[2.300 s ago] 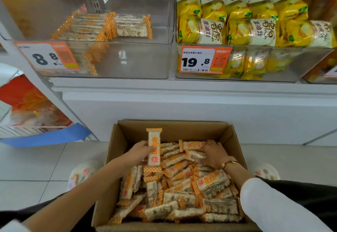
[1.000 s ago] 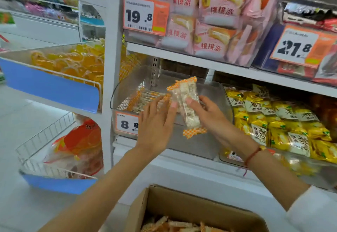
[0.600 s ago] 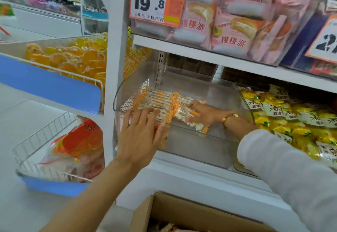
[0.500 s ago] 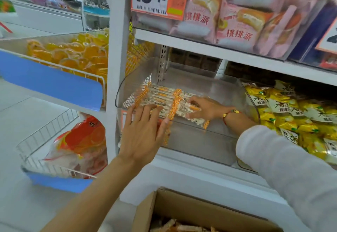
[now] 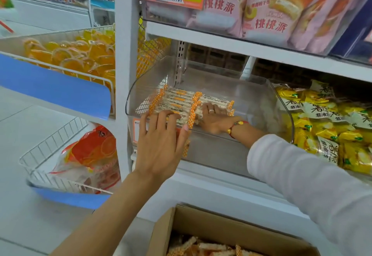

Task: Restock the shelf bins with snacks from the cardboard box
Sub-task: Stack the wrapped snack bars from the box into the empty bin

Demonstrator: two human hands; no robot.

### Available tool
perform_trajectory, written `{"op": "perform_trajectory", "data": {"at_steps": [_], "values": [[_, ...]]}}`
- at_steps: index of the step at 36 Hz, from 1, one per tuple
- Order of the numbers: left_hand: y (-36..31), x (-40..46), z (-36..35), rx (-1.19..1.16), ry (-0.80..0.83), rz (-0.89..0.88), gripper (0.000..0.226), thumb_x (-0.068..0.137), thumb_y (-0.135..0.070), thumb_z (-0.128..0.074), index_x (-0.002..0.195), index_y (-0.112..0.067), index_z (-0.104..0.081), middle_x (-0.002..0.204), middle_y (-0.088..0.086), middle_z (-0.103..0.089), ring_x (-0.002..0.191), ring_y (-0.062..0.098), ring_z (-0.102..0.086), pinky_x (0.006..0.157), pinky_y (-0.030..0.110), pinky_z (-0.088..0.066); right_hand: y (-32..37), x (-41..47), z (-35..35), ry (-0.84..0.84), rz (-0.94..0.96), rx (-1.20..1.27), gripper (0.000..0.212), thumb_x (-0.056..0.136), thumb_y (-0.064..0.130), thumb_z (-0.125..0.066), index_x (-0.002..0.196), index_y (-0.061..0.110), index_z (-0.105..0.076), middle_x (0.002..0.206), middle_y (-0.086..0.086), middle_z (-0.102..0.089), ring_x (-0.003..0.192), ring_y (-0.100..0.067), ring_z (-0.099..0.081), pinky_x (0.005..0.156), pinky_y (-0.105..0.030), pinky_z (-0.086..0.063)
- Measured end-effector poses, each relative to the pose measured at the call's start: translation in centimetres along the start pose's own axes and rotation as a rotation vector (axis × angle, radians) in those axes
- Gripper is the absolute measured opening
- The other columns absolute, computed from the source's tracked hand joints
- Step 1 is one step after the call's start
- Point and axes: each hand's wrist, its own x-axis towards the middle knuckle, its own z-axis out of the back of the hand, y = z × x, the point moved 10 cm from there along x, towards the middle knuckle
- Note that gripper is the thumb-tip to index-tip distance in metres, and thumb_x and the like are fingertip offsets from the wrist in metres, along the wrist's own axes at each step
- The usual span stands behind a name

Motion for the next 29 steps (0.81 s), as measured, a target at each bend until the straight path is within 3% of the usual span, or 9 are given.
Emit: {"op": "perform_trajectory", "data": {"at_steps": [5,9,16,20,29], "values": [[0.0,-0.1,0.0,0.005,-0.019,-0.005,0.049,0.1,-0.043,-0.02,0.104,-0.013,-0.058,0.113,0.006,-0.058,0.104,0.028,-0.053,0.105,0.047,-0.032,-0.3,-0.2,0.8,-0.04,0.031,0.135,0.071,0.101,0.036,-0.036,0.154,0.015,0.005,0.161,-0.005,0.013,0.148,-0.025,0.011,0.119,-0.044,0.002],[0.0,-0.2,0.2,-0.002,-0.028,-0.022,0.048,0.101,-0.043,-0.02,0.104,-0.014,-0.058,0.112,0.005,-0.058,0.103,0.026,-0.052,0.105,0.046,-0.031,-1.2,-0.7,2.3,-0.089,0.053,0.29,0.073,0.093,0.016,-0.048,0.154,0.018,-0.009,0.161,-0.009,-0.012,0.146,-0.03,-0.015,0.118,-0.042,-0.019],[0.1,-0.1,0.0,-0.011,-0.021,-0.035,0.046,0.101,-0.042,-0.022,0.105,-0.015,-0.058,0.113,0.003,-0.058,0.105,0.024,-0.052,0.105,0.045,-0.03,-2.7,-1.2,4.1,-0.251,0.021,0.155,0.063,0.082,0.009,-0.065,0.14,0.019,-0.043,0.141,-0.011,-0.033,0.132,-0.031,-0.029,0.104,-0.04,-0.037],[0.1,-0.2,-0.1,-0.027,-0.009,-0.026,0.049,0.101,-0.044,-0.018,0.106,-0.016,-0.058,0.112,0.003,-0.057,0.106,0.024,-0.052,0.107,0.045,-0.029,-2.3,-1.5,4.9,-0.348,0.099,0.172,0.056,0.078,0.013,-0.077,0.129,0.021,-0.057,0.126,-0.008,-0.051,0.121,-0.027,-0.047,0.095,-0.036,-0.045],[0.1,-0.1,0.0,-0.047,-0.013,-0.02,0.046,0.1,-0.044,-0.021,0.105,-0.016,-0.058,0.109,0.003,-0.058,0.104,0.025,-0.052,0.107,0.047,-0.031,-1.3,-2.2,5.1,-0.363,0.157,0.182,0.055,0.078,0.01,-0.077,0.13,0.02,-0.06,0.13,-0.006,-0.057,0.12,-0.026,-0.053,0.098,-0.038,-0.047]]}}
